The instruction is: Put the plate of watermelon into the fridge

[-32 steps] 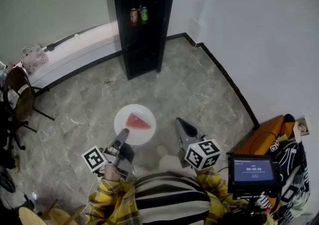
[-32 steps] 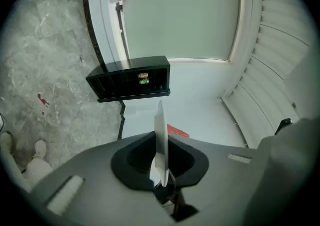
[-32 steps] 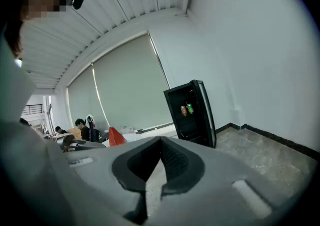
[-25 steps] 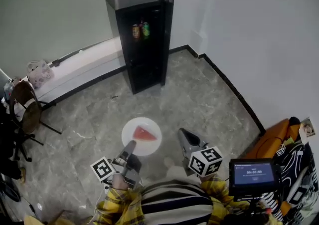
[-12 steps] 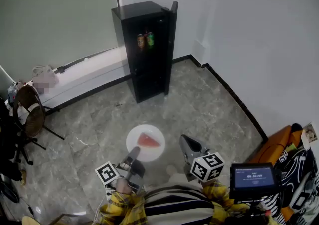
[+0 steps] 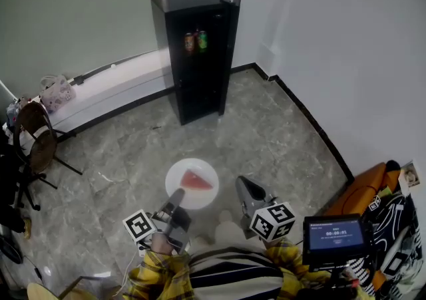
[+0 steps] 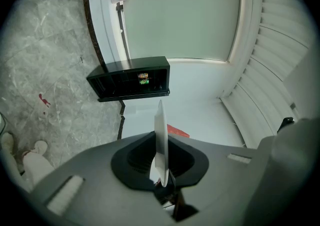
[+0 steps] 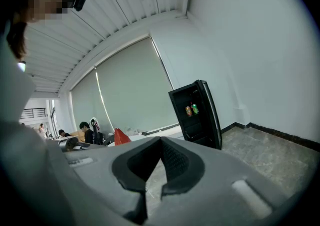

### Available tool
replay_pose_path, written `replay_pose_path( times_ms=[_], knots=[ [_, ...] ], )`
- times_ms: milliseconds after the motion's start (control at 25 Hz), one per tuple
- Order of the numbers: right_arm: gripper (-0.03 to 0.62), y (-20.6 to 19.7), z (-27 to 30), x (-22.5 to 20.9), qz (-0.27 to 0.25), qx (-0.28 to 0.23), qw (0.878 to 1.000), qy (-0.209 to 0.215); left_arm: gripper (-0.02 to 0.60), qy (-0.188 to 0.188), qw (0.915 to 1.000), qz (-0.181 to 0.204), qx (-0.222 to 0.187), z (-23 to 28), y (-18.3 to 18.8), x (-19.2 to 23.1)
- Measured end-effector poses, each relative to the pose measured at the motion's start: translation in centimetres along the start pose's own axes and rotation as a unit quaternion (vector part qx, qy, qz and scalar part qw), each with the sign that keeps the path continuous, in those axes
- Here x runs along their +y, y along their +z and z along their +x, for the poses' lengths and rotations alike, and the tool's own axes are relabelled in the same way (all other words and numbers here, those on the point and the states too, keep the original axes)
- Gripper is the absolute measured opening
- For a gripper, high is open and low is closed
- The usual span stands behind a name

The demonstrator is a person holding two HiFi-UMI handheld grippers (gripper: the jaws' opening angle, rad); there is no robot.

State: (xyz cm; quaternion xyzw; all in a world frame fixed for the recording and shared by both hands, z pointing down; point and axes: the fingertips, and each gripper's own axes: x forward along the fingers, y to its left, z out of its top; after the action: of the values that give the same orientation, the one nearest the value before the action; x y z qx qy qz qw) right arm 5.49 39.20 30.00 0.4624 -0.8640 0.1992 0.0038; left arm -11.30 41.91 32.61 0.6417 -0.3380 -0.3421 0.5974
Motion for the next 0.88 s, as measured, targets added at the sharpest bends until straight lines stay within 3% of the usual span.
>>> replay_pose_path(
  times_ms=[360, 560, 880],
  knots=[
    [-0.002, 0.9, 4.8, -0.7, 0.006, 0.003, 0.999, 0.045, 0.017, 0.012, 0.9998, -0.007, -0.015, 2.0, 1.3, 0.9],
    [0.000, 1.6, 7.6, -1.1, -0.025, 0.021, 0.997, 0.065, 0.017, 0.011, 0.9994, -0.001, -0.032, 4.4, 3.8, 0.7],
    [0.000, 2.0, 9.6, -5.0, -0.034, 0.028, 0.998, 0.048, 0.017, 0.007, 0.9989, -0.003, -0.046, 8.3, 5.2, 1.4]
  ],
)
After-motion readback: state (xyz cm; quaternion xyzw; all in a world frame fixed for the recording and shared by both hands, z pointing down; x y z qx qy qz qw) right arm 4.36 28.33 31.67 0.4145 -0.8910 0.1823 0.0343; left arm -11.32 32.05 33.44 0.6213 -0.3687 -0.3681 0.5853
